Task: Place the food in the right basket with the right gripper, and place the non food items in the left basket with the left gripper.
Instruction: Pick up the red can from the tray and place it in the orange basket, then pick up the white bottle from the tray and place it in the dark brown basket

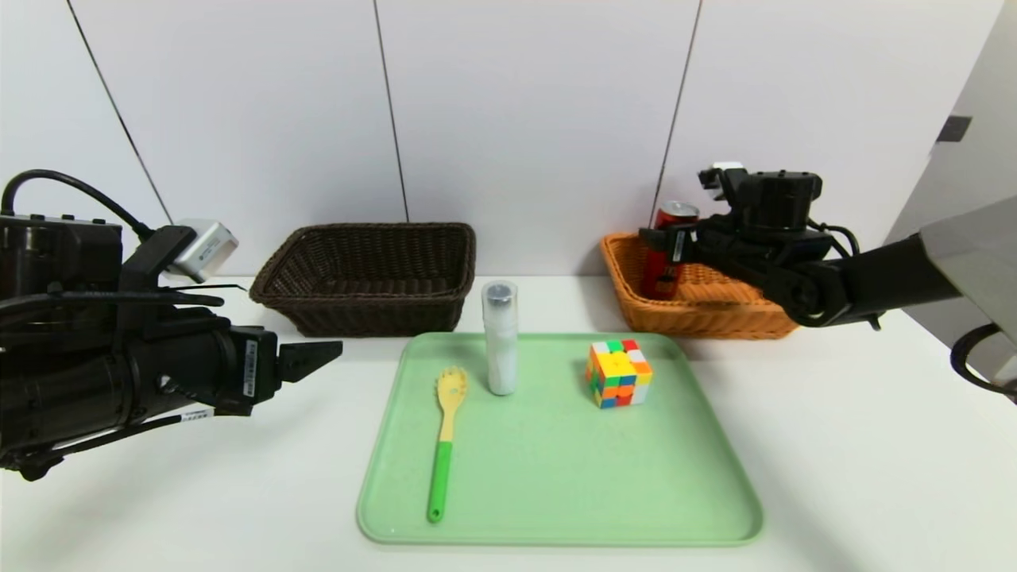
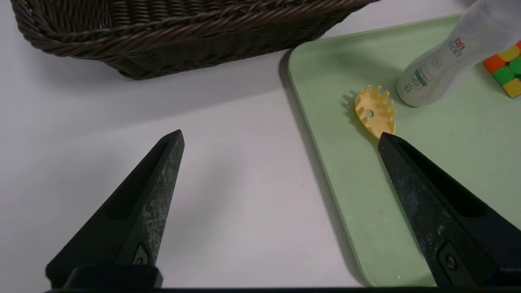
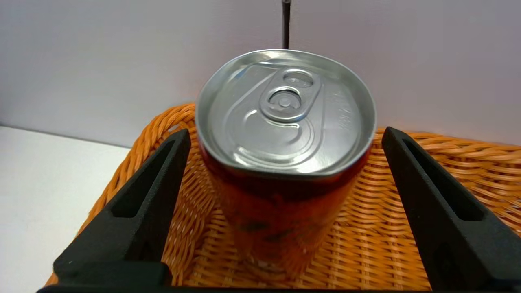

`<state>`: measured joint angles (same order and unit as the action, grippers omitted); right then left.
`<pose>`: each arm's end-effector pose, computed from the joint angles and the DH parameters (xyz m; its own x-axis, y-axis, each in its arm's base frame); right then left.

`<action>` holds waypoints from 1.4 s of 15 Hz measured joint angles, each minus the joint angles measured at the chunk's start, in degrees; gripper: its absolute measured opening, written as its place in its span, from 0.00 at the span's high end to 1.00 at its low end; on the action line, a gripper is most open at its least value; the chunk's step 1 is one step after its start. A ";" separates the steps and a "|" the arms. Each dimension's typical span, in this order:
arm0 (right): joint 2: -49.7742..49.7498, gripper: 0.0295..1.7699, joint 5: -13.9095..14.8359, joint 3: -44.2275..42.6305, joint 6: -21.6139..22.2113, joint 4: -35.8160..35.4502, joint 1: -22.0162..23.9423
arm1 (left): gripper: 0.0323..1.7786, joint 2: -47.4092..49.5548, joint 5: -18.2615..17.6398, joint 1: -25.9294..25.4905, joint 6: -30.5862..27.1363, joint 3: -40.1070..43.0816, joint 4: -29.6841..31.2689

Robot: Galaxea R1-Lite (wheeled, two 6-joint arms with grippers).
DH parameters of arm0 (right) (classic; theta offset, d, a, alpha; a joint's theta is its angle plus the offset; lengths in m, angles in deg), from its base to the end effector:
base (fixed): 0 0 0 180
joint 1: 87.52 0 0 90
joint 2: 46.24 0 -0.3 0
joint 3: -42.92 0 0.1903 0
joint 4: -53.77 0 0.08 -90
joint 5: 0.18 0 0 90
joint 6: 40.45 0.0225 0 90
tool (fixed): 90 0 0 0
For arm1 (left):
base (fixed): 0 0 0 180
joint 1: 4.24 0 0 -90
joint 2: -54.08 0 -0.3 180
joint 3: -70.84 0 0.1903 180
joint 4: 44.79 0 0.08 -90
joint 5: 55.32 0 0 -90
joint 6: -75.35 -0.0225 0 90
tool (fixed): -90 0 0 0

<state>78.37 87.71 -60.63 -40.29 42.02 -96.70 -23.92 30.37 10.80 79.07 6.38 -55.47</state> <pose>0.4432 0.0725 0.1619 0.9677 0.1937 -0.1617 -0.1948 0.9808 0.0087 0.2082 -0.0577 0.2069 0.8587 -0.3086 -0.4091 0.2986 0.9501 -0.0899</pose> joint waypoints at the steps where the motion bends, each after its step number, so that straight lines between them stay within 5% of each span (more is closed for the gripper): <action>1: -1.05 0.08 -0.04 0.83 0.02 0.22 0.04 | 0.05 0.02 -0.12 -0.02 0.00 -0.05 0.60; 7: -11.02 0.06 0.16 4.96 -0.16 4.08 0.00 | 0.05 0.77 -0.26 0.69 2.08 -0.13 0.63; 14: -31.98 0.04 3.38 11.85 -0.13 13.25 -4.32 | 0.05 -0.78 0.85 12.65 5.92 0.15 2.36; 17: -39.58 0.04 7.62 16.70 -0.21 13.86 -6.22 | 0.05 -6.81 4.53 16.40 5.81 -0.09 11.26; 21: -47.08 0.04 7.80 24.89 -0.21 15.74 -6.39 | 0.05 -18.01 10.70 21.86 4.96 -0.74 26.49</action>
<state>31.29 95.51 -35.73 -40.49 57.76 -103.09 -41.92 41.07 32.66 84.03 5.64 -28.98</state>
